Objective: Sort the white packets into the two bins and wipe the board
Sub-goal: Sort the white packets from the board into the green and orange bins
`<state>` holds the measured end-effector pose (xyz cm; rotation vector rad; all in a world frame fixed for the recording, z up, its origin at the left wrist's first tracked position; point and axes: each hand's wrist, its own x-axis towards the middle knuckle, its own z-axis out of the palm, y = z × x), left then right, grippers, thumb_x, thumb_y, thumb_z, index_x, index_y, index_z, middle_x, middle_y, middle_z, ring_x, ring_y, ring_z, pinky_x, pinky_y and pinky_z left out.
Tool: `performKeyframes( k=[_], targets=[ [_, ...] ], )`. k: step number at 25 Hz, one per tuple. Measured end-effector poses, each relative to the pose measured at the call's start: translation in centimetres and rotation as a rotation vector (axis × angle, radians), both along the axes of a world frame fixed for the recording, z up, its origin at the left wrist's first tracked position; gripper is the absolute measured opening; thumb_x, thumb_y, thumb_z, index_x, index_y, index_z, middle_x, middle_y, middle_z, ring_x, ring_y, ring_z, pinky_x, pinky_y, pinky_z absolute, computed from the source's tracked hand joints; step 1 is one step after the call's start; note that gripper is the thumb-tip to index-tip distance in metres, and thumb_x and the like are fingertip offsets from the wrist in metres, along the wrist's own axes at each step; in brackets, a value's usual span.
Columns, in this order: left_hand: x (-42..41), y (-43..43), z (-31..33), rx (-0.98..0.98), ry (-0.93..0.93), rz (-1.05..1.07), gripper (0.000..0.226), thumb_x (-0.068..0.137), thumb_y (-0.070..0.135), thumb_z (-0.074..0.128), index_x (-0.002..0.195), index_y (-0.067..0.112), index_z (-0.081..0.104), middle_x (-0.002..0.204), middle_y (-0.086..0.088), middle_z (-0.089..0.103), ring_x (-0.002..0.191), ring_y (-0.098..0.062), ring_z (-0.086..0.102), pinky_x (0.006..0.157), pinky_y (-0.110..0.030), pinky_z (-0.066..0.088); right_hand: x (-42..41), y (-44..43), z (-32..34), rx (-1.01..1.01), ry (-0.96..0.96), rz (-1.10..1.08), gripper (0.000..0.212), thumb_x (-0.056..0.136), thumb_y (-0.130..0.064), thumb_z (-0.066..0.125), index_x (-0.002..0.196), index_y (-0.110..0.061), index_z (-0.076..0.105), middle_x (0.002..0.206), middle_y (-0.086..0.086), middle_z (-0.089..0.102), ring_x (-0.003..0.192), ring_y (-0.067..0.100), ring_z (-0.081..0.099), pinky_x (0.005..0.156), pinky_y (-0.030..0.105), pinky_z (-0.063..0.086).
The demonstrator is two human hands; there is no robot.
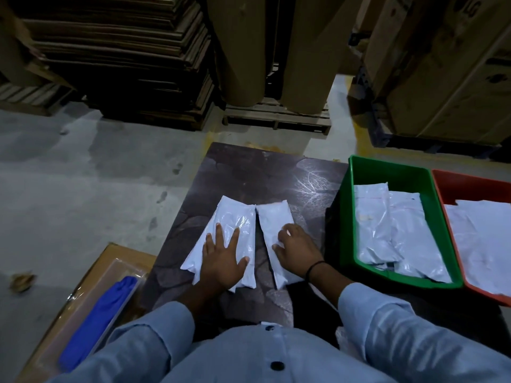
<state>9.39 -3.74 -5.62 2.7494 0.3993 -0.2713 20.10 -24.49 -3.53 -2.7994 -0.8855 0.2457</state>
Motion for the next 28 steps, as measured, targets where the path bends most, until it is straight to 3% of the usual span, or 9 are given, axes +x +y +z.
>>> performKeyframes(
  k=[2, 5, 7, 9, 12, 17, 23, 28],
  targets=[
    [-0.4, -0.9, -0.3, 0.024, -0.053, -0.002, 0.087, 0.084, 0.074, 0.023, 0.161, 0.034, 0.01, 0.167, -0.022, 0.006, 0.146, -0.056, 0.025, 0.117, -0.062, 0.027, -0.7, -0.7, 0.0, 0.046, -0.04, -0.067, 0.038, 0.088, -0.047, 0.049, 0.105, -0.014, 0.052, 0.116, 0.012, 0.048, 0.105, 0.035, 0.053, 0.086, 0.043, 0.05],
    [-0.6, -1.6, -0.1, 0.096, -0.063, 0.005, 0.086, 0.086, 0.07, 0.039, 0.161, 0.033, 0.019, 0.167, -0.022, 0.011, 0.143, -0.056, 0.031, 0.114, -0.063, 0.029, -1.2, -1.0, 0.0, -0.001, 0.044, -0.124, 0.067, 0.085, -0.062, 0.037, 0.135, -0.019, 0.041, 0.144, 0.017, 0.033, 0.129, 0.039, 0.039, 0.101, 0.052, 0.044],
    [-0.5, -1.4, 0.0, 0.12, -0.07, -0.009, 0.086, 0.085, 0.068, 0.042, 0.161, 0.033, 0.02, 0.167, -0.022, 0.008, 0.143, -0.057, 0.029, 0.114, -0.064, 0.028, -1.6, -0.7, 0.1, -0.057, 0.138, -0.123, 0.083, 0.085, -0.07, 0.035, 0.153, -0.025, 0.023, 0.161, 0.018, 0.013, 0.143, 0.041, 0.023, 0.112, 0.056, 0.033],
    [-0.4, -1.0, -0.1, 0.112, -0.084, -0.007, 0.084, 0.085, 0.069, 0.042, 0.159, 0.032, 0.026, 0.166, -0.024, 0.012, 0.14, -0.058, 0.033, 0.11, -0.065, 0.033, -2.2, -0.5, 0.0, -0.111, 0.169, -0.087, 0.087, 0.087, -0.073, 0.038, 0.157, -0.03, 0.009, 0.165, 0.014, 0.0, 0.147, 0.04, 0.013, 0.117, 0.056, 0.023],
    [-0.2, -1.2, -0.1, 0.088, -0.081, -0.016, 0.078, 0.089, 0.062, 0.051, 0.158, 0.032, 0.029, 0.166, -0.024, 0.013, 0.137, -0.057, 0.037, 0.106, -0.064, 0.039, -2.7, -0.6, -0.3, -0.199, 0.149, -0.042, 0.085, 0.091, -0.066, 0.04, 0.158, -0.031, 0.001, 0.165, 0.013, -0.004, 0.147, 0.042, 0.012, 0.118, 0.056, 0.02],
    [0.2, -2.0, -0.3, 0.09, -0.086, 0.002, 0.076, 0.083, 0.029, 0.076, 0.152, 0.03, 0.045, 0.162, -0.022, 0.028, 0.125, -0.052, 0.05, 0.096, -0.061, 0.049, -2.7, -0.5, 0.0, -0.226, 0.165, -0.047, 0.077, 0.093, -0.048, 0.043, 0.156, -0.027, 0.005, 0.164, 0.016, -0.001, 0.143, 0.045, 0.017, 0.113, 0.059, 0.026],
    [1.9, -1.8, 2.1, 0.04, -0.12, 0.091, 0.066, 0.1, 0.022, 0.047, 0.159, 0.037, 0.022, 0.17, -0.009, 0.002, 0.143, -0.043, 0.027, 0.112, -0.053, 0.033, -1.3, -0.3, 2.1, -0.078, 0.13, -0.174, 0.071, 0.094, -0.04, 0.046, 0.156, -0.026, 0.014, 0.162, 0.015, 0.01, 0.14, 0.043, 0.027, 0.112, 0.054, 0.031],
    [5.0, -2.6, 5.7, 0.023, -0.247, 0.109, 0.062, 0.099, 0.023, 0.05, 0.158, 0.031, 0.032, 0.168, -0.015, 0.012, 0.137, -0.049, 0.035, 0.112, -0.056, 0.034, 2.1, 0.5, 7.1, 0.078, -0.006, -0.254, 0.068, 0.092, -0.039, 0.046, 0.155, -0.025, 0.022, 0.16, 0.018, 0.019, 0.135, 0.045, 0.034, 0.109, 0.054, 0.036]
  ],
)
